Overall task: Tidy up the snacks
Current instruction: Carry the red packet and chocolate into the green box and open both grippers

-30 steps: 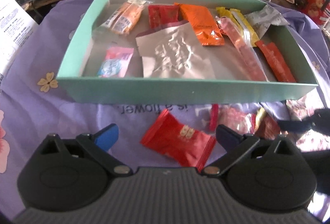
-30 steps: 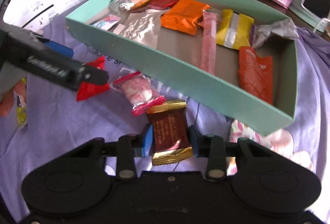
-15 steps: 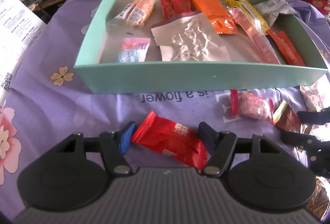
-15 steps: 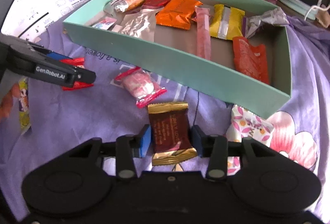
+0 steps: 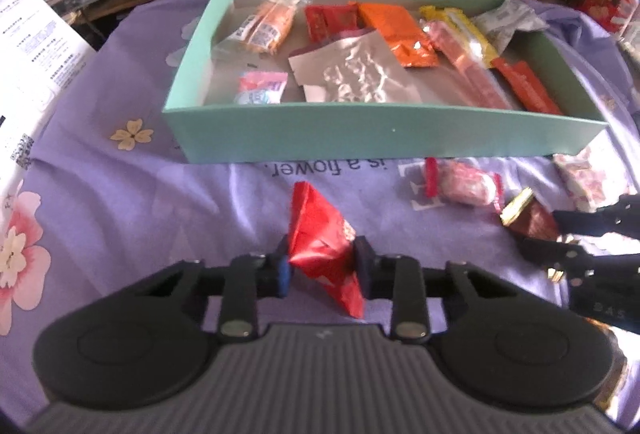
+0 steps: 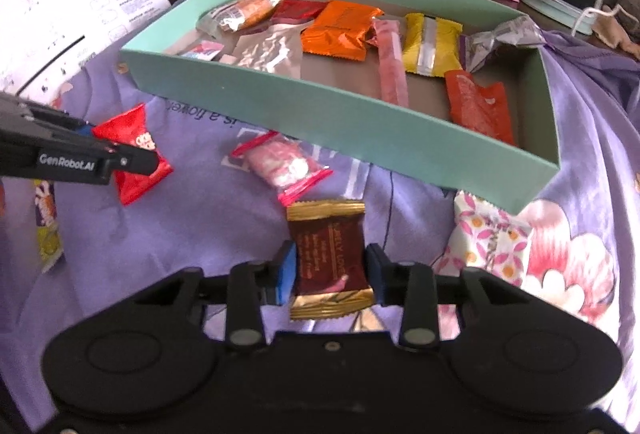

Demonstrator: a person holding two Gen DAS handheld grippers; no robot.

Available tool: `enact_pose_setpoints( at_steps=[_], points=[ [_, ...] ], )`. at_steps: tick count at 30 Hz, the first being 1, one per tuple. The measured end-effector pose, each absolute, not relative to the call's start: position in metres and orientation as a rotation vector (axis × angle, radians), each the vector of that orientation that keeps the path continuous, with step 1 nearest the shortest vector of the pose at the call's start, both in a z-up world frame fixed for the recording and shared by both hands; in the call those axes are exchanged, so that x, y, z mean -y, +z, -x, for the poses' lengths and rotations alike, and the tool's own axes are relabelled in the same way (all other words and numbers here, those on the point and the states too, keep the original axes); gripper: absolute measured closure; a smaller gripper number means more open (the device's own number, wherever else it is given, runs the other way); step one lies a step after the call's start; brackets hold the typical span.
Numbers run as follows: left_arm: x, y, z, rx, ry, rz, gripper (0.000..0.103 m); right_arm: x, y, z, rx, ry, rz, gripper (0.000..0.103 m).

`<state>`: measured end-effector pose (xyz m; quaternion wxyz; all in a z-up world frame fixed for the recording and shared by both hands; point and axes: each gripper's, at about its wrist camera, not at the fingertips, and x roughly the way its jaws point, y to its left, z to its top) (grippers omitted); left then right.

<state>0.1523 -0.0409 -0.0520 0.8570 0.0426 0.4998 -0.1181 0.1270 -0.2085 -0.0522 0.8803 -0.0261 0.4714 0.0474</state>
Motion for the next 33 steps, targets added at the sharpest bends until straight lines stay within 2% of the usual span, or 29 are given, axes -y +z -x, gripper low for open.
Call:
enact_pose_setpoints(
  at_steps=[13,23,33],
  points=[
    [0.054,-0.058,-0.152,-1.047,-0.261,-0.145,0.084,0.211,-0.043,-0.115,-0.971,0.055,0.019,0.066],
    [0.056,-0.014,-0.131,-0.975,-0.346,-0.152,0.084,0.219,-0.021,-0.102,-0.920,0.040,-0.007,0.066],
    [0.068,0.052,-0.157,-0.843,-0.417,-0.125,0.084,0.232,0.044,-0.106,-0.787,0.002,-0.012,0.066]
  ],
)
